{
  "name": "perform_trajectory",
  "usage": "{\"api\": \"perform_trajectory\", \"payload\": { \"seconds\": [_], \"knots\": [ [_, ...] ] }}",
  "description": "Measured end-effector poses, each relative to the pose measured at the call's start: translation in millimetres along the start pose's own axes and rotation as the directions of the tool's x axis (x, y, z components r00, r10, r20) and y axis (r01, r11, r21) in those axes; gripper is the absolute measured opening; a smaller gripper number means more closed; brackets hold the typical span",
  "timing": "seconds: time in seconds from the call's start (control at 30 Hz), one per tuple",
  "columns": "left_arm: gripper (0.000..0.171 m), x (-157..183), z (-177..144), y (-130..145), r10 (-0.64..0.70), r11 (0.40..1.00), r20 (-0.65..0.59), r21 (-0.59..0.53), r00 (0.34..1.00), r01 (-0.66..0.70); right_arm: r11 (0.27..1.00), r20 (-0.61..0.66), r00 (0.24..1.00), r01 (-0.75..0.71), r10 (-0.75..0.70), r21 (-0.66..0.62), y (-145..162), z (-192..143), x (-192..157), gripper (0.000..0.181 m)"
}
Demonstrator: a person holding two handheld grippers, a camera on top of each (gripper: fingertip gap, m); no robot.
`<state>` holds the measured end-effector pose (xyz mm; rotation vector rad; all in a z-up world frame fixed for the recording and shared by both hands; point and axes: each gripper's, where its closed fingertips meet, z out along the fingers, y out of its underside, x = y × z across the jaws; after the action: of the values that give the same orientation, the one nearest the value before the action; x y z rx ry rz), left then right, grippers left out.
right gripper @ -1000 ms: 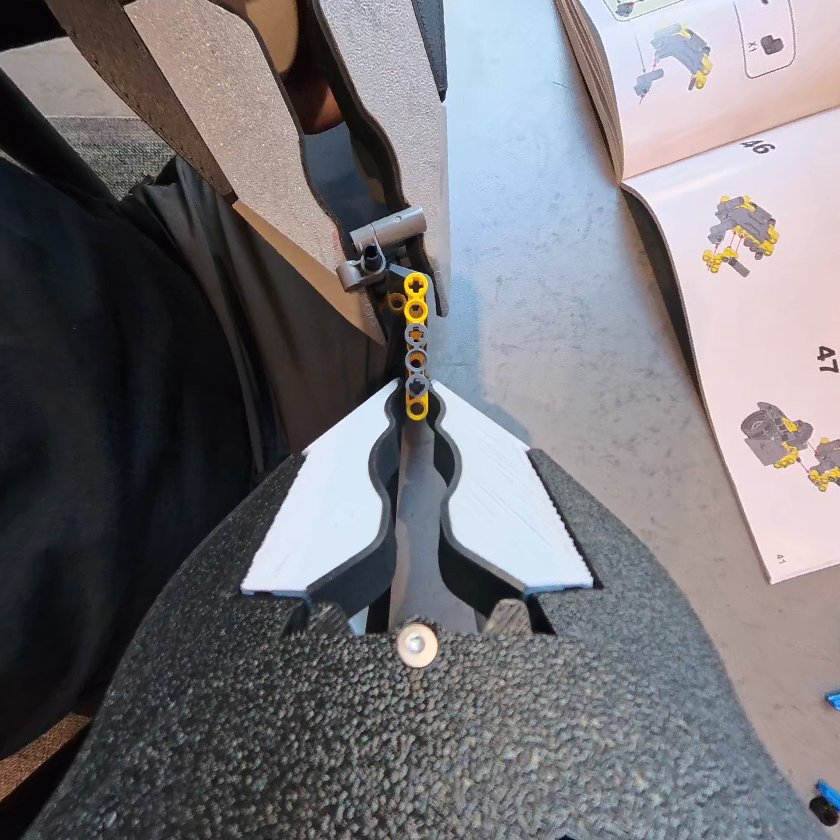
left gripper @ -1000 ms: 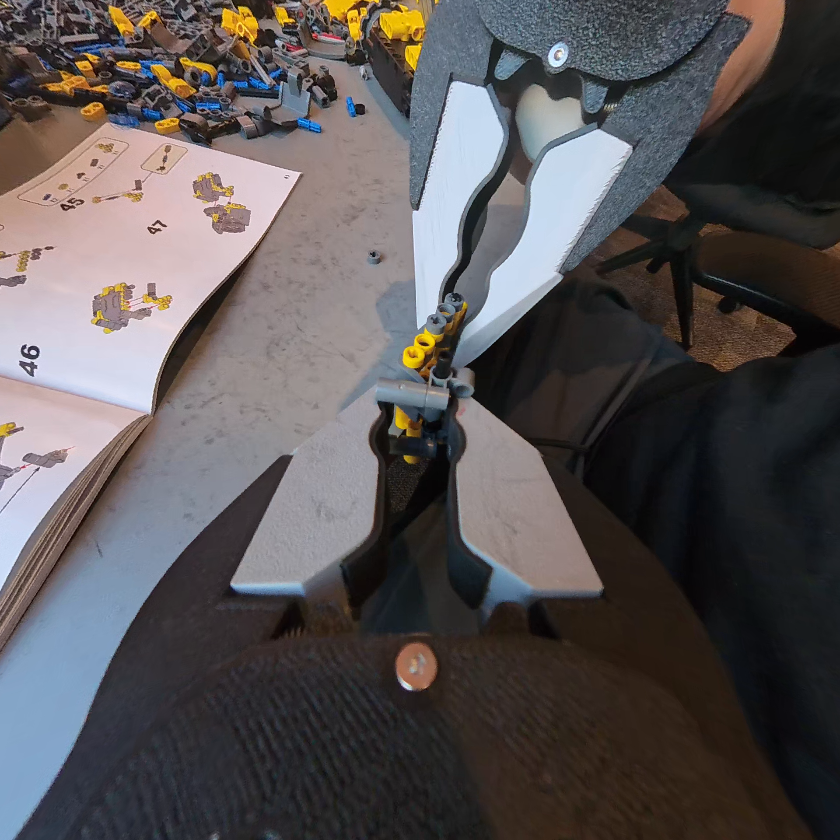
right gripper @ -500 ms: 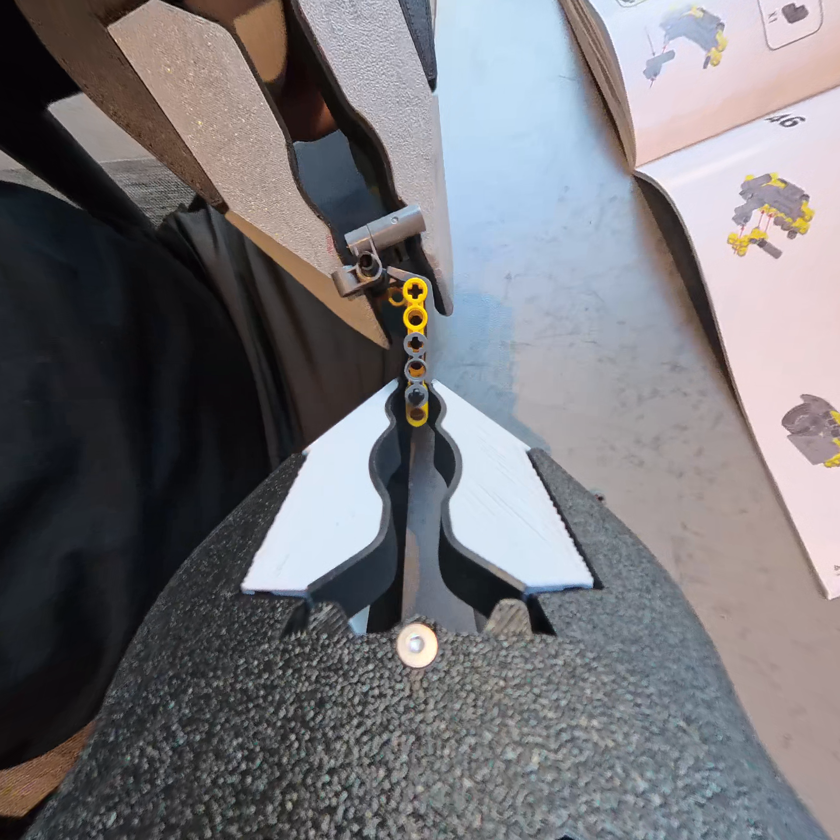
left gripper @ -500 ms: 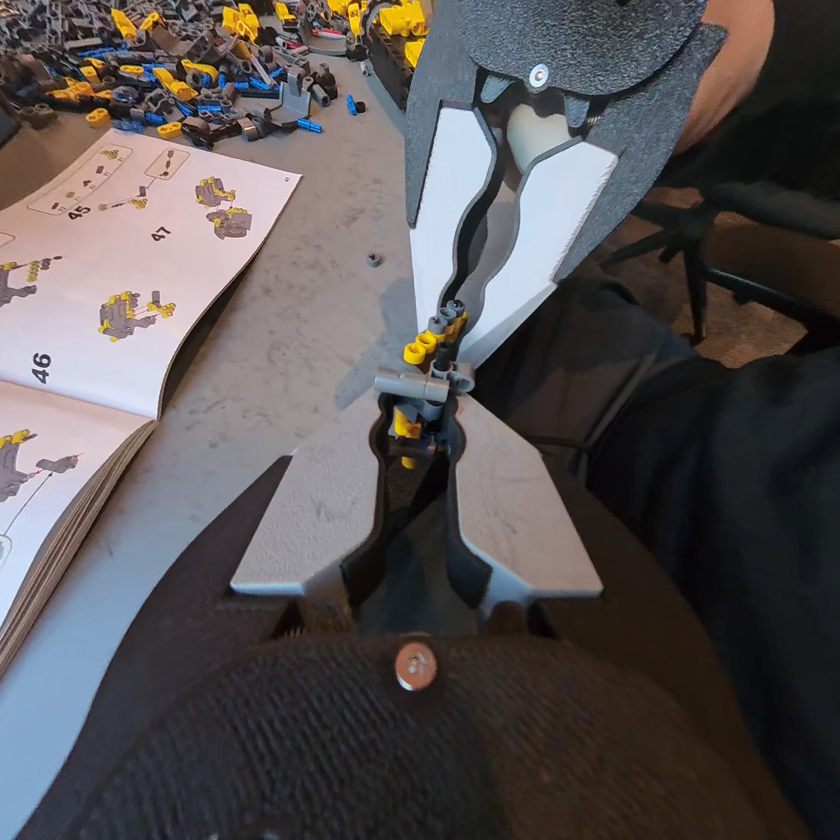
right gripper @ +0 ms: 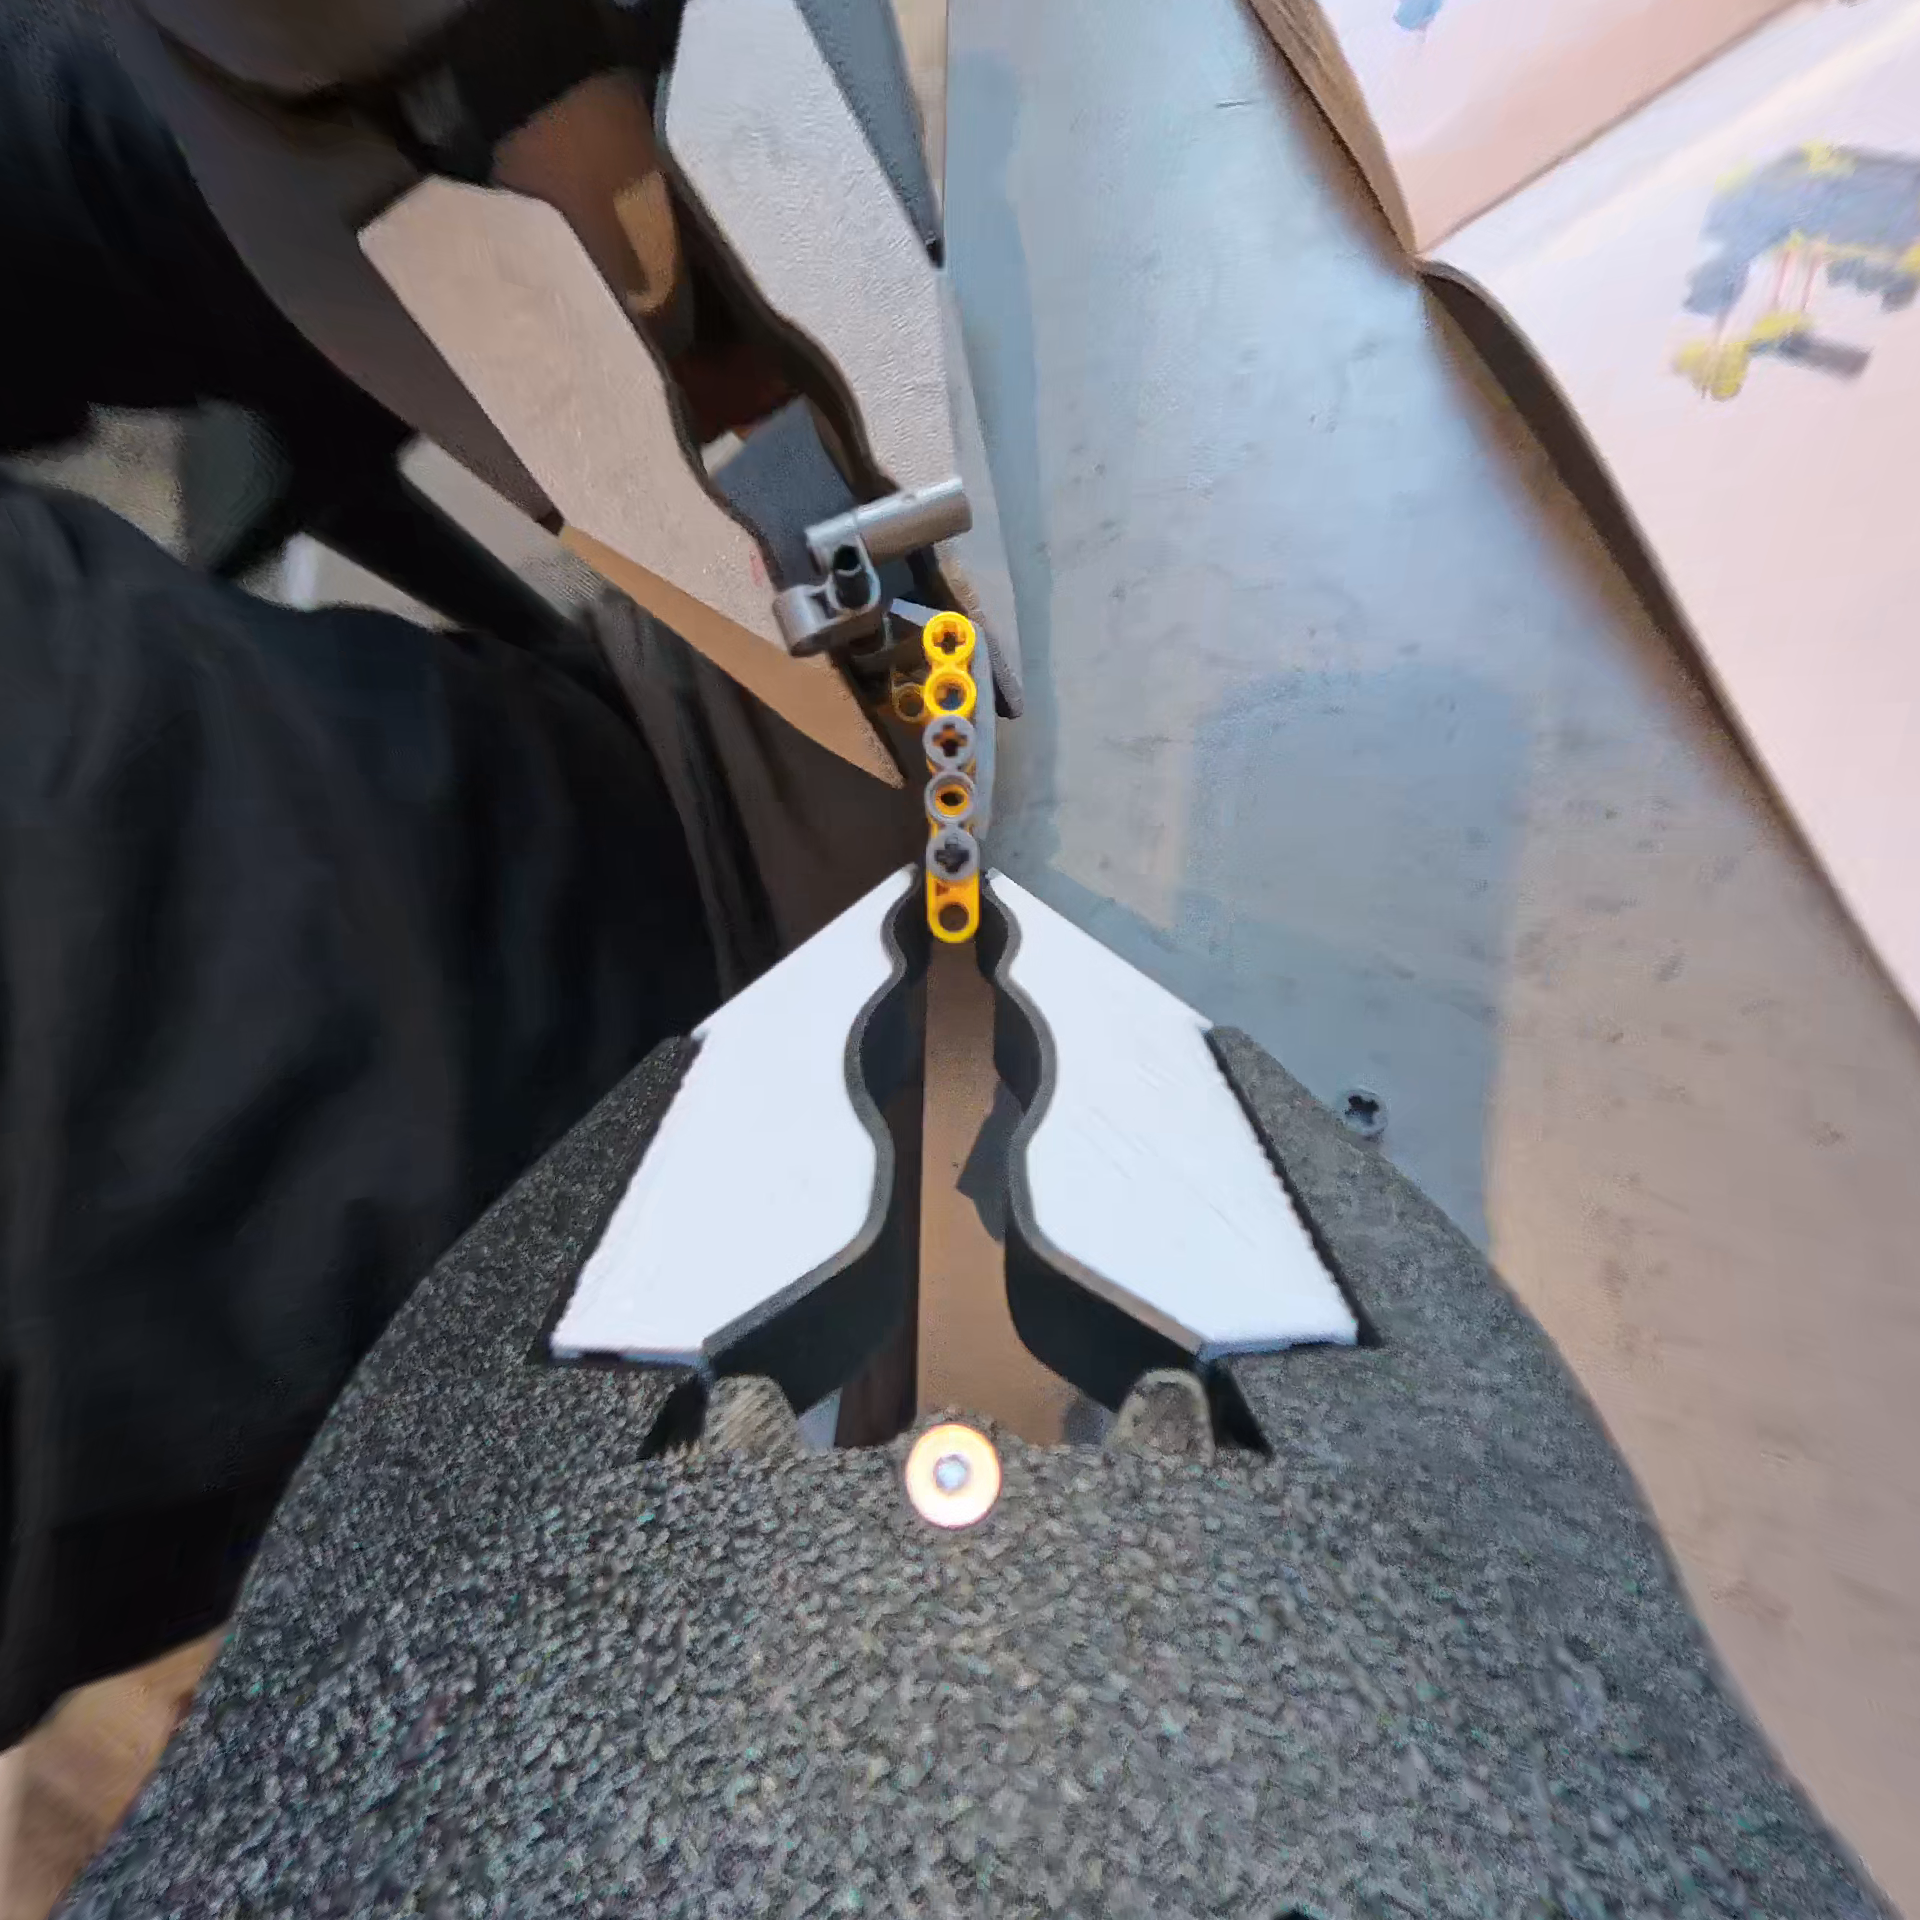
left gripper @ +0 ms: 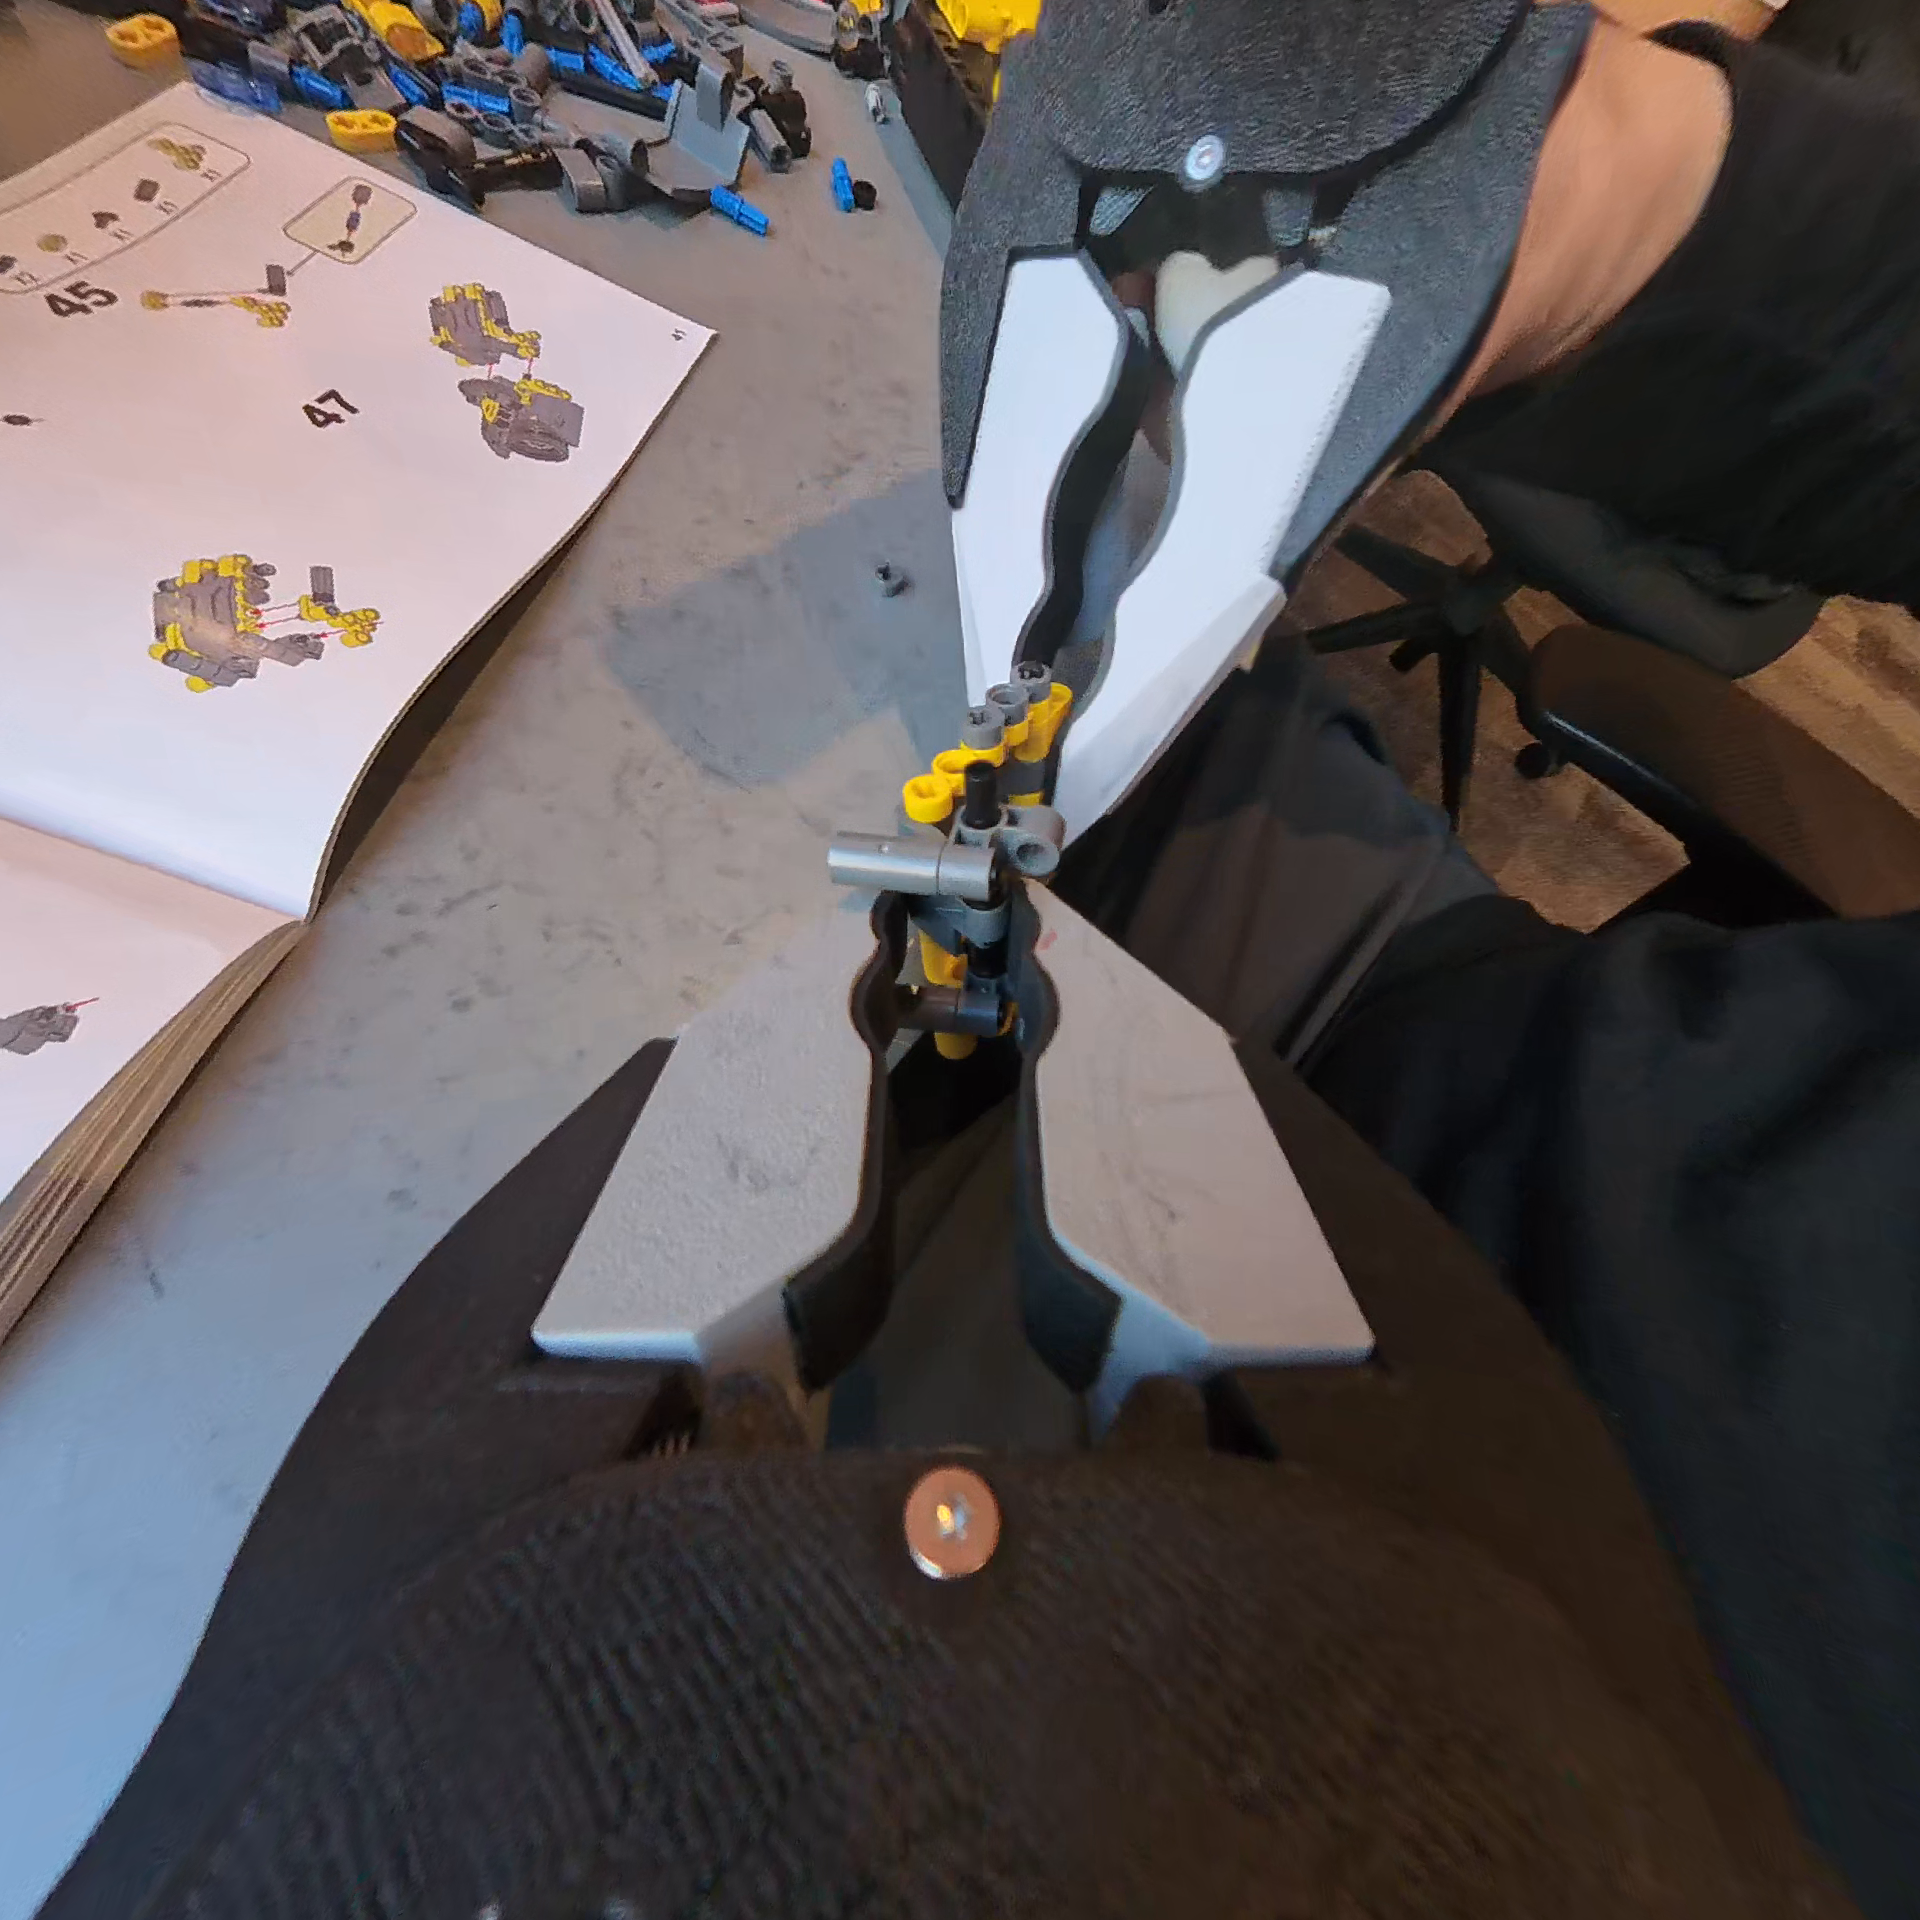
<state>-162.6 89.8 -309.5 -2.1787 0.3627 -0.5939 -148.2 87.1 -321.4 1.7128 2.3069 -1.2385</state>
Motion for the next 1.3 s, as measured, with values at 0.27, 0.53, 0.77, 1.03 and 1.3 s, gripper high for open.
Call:
{"api": "perform_trajectory", "payload": {
  "seconds": [0.27, 0.53, 0.77, 1.03, 1.3],
  "knots": [
    [0.017, 11, -8, 0, 0.178, 0.984, 0.081, -0.024, 0.981, -0.176, 0.966, -0.205, 0.944, 0.254, -0.257, -0.04, -3, -3, -7, 0.006],
    [0.017, 13, -2, 10, 0.208, 0.977, 0.107, -0.073, 0.972, -0.201, 0.954, -0.205, 0.932, 0.296, -0.3, -0.05, 5, 7, -8, 0.006],
    [0.018, 10, -3, 5, 0.146, 0.989, 0.085, -0.042, 0.986, -0.142, 0.961, -0.15, 0.953, 0.273, -0.263, 0.052, 0, 7, -7, 0.007],
    [0.015, 3, -3, 6, 0.098, 0.995, 0.101, -0.043, 0.99, -0.094, 0.96, -0.199, 0.943, 0.278, -0.268, 0.024, -4, -2, -4, 0.01],
    [0.017, -1, -5, 9, 0.105, 0.994, 0.148, -0.056, 0.983, -0.098, 0.978, -0.212, 0.956, 0.208, -0.202, 0.009, -3, -4, 7, 0.016]
  ]
}}
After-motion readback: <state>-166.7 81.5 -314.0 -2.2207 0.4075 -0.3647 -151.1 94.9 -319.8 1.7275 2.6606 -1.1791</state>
